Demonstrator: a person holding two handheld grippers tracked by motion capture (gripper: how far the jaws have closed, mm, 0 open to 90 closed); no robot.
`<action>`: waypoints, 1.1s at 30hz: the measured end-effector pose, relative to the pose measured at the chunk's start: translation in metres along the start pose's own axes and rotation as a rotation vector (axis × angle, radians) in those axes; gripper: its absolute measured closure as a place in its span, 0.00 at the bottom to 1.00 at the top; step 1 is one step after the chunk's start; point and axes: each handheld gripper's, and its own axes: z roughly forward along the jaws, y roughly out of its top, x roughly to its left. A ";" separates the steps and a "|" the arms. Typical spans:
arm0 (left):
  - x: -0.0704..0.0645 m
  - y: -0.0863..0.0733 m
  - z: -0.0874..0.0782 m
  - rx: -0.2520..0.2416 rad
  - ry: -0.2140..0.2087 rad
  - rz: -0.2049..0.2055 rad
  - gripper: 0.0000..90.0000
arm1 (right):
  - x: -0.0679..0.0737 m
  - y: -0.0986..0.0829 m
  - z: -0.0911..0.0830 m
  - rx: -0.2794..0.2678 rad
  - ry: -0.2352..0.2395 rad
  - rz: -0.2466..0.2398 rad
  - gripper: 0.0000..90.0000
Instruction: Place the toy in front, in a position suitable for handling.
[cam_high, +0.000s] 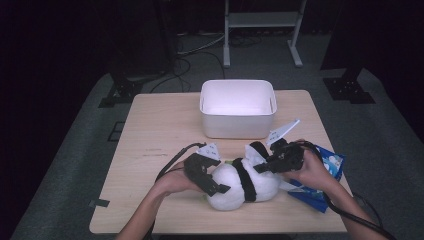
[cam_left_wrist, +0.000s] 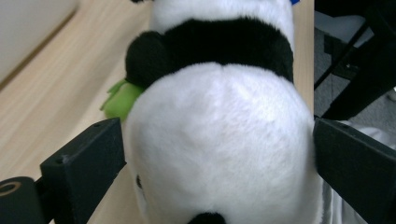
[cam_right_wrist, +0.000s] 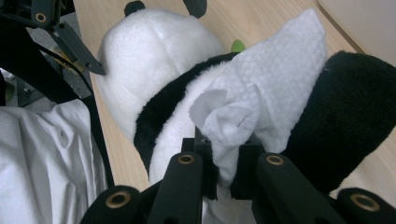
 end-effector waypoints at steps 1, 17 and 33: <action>0.000 0.000 0.001 0.007 -0.007 0.001 0.02 | 0.000 0.000 0.000 -0.002 0.001 -0.001 0.93; 0.002 -0.003 0.002 0.024 0.026 0.108 0.32 | 0.000 -0.004 -0.002 -0.051 0.007 0.013 0.93; 0.013 -0.001 -0.015 0.070 0.082 0.245 0.33 | 0.001 0.043 0.000 -0.080 0.000 -0.035 0.92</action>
